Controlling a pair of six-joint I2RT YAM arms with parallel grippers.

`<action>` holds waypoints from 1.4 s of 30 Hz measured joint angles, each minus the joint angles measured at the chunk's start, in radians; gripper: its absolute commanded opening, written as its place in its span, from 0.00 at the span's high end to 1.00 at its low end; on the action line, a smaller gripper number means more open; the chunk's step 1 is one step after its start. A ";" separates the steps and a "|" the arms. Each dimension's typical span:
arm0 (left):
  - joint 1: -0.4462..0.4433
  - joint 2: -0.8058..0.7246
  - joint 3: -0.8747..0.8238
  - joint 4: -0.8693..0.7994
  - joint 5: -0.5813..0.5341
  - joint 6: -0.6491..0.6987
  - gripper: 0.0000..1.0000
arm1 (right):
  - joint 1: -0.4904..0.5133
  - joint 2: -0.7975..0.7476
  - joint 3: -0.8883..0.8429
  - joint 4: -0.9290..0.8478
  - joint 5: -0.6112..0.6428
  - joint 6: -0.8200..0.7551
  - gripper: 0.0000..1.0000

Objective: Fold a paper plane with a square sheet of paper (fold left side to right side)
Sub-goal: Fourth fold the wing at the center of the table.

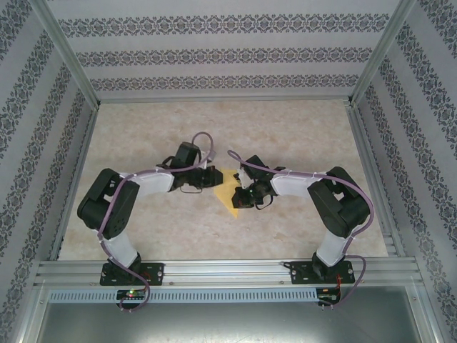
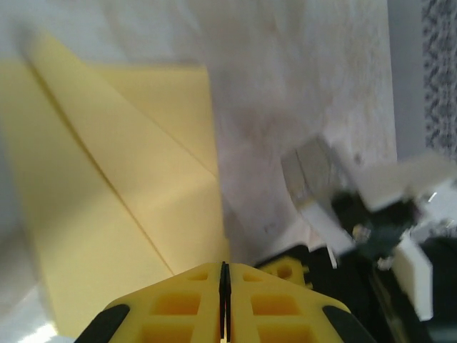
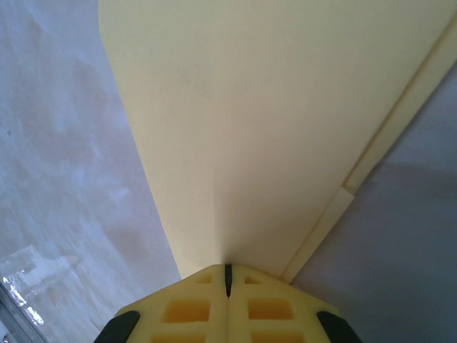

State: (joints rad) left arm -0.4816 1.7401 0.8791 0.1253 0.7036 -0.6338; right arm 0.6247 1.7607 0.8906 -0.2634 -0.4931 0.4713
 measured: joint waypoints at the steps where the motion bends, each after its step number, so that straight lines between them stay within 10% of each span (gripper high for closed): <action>1: -0.022 0.003 -0.010 0.007 0.000 -0.011 0.88 | 0.000 0.000 0.001 -0.002 0.003 0.000 1.00; 24: -0.087 0.137 -0.006 0.069 -0.026 -0.100 0.88 | 0.006 0.001 0.011 -0.019 0.015 0.000 1.00; 42: -0.075 0.238 0.270 -0.272 -0.122 0.018 0.89 | 0.006 0.001 0.011 -0.022 0.018 -0.005 1.00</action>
State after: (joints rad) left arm -0.5564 1.9778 1.1496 -0.1471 0.5812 -0.6155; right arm 0.6312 1.7615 0.9016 -0.2852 -0.4751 0.4664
